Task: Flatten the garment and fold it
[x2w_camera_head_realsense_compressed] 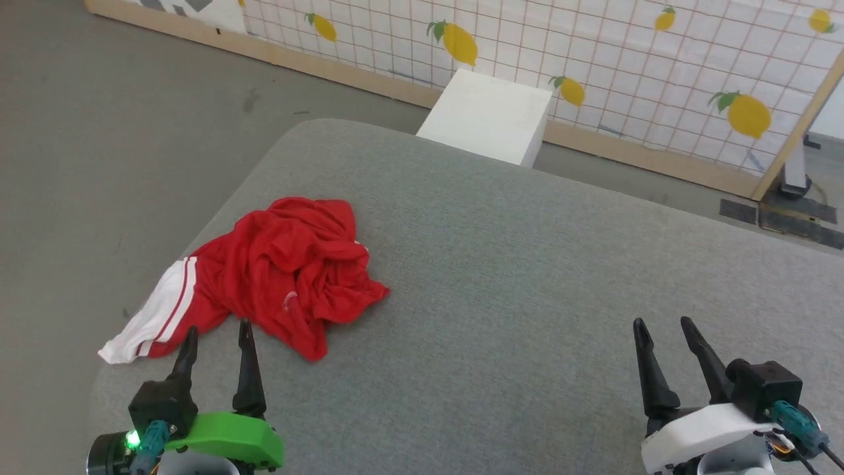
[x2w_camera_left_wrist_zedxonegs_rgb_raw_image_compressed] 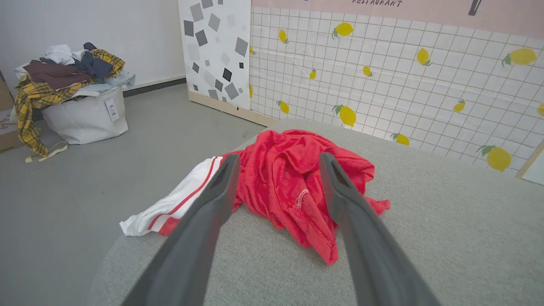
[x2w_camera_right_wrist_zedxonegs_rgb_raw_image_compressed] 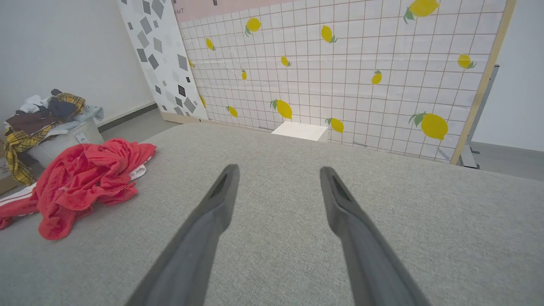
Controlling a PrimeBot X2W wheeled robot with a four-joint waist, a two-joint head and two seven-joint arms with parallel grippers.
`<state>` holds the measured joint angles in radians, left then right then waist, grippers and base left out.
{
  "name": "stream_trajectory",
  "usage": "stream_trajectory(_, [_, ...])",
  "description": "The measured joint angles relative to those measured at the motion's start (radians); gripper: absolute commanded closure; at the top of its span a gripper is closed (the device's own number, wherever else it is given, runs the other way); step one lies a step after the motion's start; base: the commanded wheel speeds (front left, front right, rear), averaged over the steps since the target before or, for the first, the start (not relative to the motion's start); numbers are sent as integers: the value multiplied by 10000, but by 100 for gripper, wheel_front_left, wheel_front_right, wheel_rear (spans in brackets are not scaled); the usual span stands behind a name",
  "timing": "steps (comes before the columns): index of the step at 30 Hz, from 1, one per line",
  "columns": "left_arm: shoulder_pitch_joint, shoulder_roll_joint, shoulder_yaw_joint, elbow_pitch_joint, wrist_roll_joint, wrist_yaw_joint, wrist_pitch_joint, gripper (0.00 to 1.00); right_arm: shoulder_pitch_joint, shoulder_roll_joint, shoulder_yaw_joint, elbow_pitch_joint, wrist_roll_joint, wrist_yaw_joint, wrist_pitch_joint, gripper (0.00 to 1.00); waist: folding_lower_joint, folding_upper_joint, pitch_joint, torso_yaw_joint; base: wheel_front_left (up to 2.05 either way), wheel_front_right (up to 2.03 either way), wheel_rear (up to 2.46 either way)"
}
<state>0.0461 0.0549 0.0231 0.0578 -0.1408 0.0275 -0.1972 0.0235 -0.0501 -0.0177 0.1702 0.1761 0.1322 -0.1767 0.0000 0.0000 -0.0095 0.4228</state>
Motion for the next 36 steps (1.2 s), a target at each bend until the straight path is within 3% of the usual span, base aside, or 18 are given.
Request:
stream_trajectory(27, [135,0,82,257,-282,176,-556,0,45,2,-88,339,267,0,-240,0,0,0,10,1084,0,0,0])
stream_trajectory(36, [141,0,159,290,-293,165,-591,0,108,2,-61,355,280,0,-259,0,0,0,22,1105,0,0,0])
